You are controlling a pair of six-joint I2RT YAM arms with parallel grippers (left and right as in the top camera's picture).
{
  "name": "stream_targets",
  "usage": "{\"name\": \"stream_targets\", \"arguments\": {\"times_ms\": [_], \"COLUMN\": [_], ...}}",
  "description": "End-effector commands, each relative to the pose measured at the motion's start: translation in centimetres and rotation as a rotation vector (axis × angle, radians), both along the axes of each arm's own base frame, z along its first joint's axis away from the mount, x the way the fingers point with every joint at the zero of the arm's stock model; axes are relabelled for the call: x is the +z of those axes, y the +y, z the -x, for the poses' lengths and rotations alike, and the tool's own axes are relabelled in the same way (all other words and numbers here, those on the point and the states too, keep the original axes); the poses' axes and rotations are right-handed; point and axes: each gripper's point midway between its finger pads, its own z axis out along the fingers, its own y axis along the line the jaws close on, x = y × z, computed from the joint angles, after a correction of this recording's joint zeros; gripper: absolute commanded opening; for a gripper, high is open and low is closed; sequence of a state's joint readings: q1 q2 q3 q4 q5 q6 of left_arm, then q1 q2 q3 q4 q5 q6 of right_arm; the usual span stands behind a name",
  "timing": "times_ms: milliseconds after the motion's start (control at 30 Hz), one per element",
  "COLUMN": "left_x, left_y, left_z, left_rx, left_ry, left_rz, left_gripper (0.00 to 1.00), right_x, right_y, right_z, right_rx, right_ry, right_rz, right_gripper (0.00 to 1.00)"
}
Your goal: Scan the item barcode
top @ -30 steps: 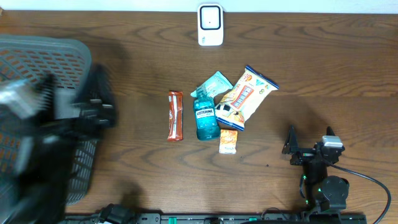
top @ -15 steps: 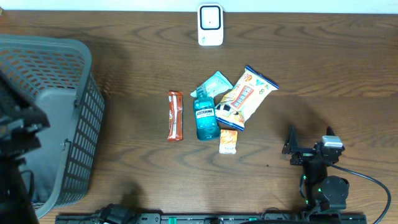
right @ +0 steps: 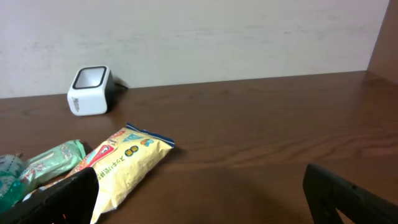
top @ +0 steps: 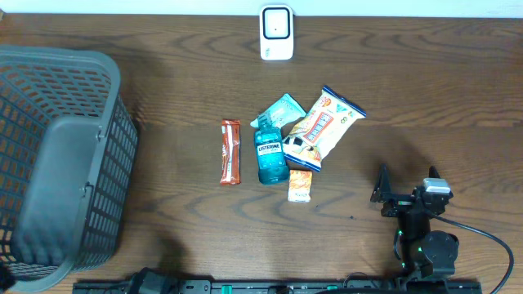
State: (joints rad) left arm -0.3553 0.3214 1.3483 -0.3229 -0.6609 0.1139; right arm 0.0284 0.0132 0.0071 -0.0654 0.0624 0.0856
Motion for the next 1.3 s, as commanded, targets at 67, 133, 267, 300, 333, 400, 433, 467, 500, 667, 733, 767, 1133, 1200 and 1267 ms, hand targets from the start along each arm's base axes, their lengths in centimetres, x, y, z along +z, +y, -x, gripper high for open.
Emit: {"name": "stream_targets", "arguments": {"times_ms": [67,133,267,300,333,400,433,467,500,667,733,767,1133,1200,1267], "left_x": [-0.2,-0.3,-0.5,-0.5,-0.5,-0.5,-0.6,-0.8,-1.1,-3.4,-3.9,-4.1,-7.3,-8.2,-9.2], "left_y": [1.0,1.3,1.9,1.7,1.5,0.9,0.5,0.1,-0.3,-1.6,-1.8,-2.0,-2.6,-2.6,-2.6], "left_z": [2.6,3.6,5.7,6.2,6.5,7.0,7.2,7.2,7.3,6.5,5.4,4.7,-0.6,-1.6,-2.7], "left_rx": [0.019,0.027,0.054,0.051,0.044,0.019,0.005,-0.009,-0.019,-0.038,-0.015,-0.006,-0.025,-0.049,-0.090], "left_ry": [-0.060,-0.081,-0.123,-0.135,-0.144,-0.169,-0.177,-0.182,-0.187,-0.201,-0.184,-0.175,-0.223,-0.224,-0.229], "left_rz": [0.007,0.015,0.026,0.019,0.010,-0.017,-0.035,-0.051,-0.066,-0.094,-0.098,-0.103,0.061,0.118,0.189], "left_gripper": [0.98,0.98,0.98,0.98,0.98,0.98,0.98,0.98,0.98,0.98,0.98,0.98,0.98,0.98,0.98], "right_x": [-0.1,-0.1,-0.1,-0.2,-0.1,-0.1,-0.1,-0.2,-0.2,-0.2,-0.1,-0.2,-0.2,-0.2,-0.2], "right_y": [0.1,0.1,0.1,0.1,0.1,0.1,0.1,0.1,0.1,0.1,0.1,0.1,0.1,0.1,0.1], "right_z": [0.0,0.0,0.0,0.0,0.0,0.0,0.0,0.0,0.0,0.0,0.0,0.0,0.0,0.0,0.0], "right_rx": [0.008,0.008,0.008,0.008,0.008,0.008,0.008,0.008,0.008,0.008,0.008,0.008,0.008,0.008,0.008], "right_ry": [0.005,0.005,0.005,0.005,0.005,0.005,0.005,0.005,0.005,0.005,0.005,0.005,0.005,0.005,0.005], "right_rz": [0.016,0.016,0.016,0.016,0.016,0.016,0.016,0.016,0.016,0.016,0.016,0.016,0.016,0.016,0.016], "right_gripper": [0.99,0.99,0.99,0.99,0.99,0.99,0.99,0.99,0.99,0.99,0.99,0.99,0.99,0.99,0.99]}}
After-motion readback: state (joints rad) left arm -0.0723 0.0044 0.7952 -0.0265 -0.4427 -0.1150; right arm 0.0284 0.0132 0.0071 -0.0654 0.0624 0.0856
